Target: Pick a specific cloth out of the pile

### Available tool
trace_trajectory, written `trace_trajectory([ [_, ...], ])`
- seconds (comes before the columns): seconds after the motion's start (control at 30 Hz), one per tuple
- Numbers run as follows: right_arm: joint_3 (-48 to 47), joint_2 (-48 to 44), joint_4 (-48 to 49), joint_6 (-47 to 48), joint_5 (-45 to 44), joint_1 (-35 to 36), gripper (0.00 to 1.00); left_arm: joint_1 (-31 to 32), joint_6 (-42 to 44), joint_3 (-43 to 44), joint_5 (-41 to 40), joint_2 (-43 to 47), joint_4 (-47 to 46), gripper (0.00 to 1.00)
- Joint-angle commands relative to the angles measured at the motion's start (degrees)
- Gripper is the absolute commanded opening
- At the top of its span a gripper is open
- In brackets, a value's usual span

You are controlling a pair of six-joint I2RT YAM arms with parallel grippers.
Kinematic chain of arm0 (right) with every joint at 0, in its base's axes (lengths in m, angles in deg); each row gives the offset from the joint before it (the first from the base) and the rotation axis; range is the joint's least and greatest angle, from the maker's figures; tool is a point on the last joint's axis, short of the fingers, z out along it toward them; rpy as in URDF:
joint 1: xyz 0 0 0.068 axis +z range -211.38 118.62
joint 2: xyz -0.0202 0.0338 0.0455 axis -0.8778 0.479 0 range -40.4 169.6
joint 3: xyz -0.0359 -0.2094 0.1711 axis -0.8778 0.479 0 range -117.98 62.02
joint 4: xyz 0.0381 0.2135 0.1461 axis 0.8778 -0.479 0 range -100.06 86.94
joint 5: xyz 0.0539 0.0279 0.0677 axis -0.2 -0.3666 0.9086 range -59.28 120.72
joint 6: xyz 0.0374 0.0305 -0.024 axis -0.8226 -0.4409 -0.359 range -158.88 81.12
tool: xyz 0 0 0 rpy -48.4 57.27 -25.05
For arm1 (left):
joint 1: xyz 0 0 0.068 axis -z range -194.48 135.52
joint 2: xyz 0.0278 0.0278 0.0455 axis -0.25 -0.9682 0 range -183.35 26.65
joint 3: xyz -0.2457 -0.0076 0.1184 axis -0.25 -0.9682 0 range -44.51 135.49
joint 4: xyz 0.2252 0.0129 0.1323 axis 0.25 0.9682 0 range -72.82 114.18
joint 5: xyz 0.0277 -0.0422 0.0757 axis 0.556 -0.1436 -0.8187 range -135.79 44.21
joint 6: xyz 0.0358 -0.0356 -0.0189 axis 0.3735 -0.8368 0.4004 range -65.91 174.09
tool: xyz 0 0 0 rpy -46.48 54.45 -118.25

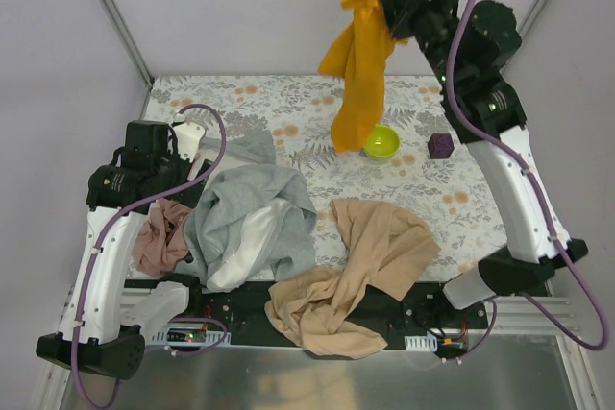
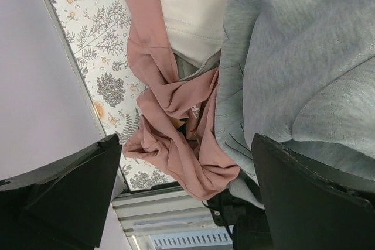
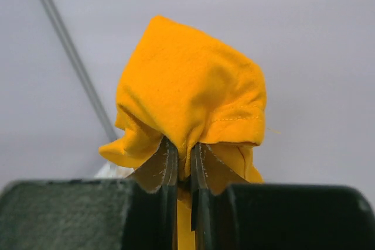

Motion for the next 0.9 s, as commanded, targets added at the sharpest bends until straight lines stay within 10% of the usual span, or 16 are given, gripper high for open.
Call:
trace_trajectory([
  [0.0,-13.3,11.6,18.6,-0.7,-2.3,-5.1,0.0,-0.1,-0.3,0.3,0.9,0.4,-0.3,0.97],
  [0.3,-26.5,36.8,25.9,-2.1,-4.5,-16.0,0.0,-0.1,-0.3,-2.0,1.5,-0.8,-1.8,0.97],
  [0.73,2.4,41.9,4.3,-1.0,0.4,-16.7,0.0,-0.1,-0.7,-1.9,3.2,-4.2,-3.2,0.97],
  [0.87,-8.0,47.0,-9.4,-0.7,-1.5,-16.7,0.68,-0.1,-0.9,-2.0,3.4,-4.8,-3.4,0.97],
])
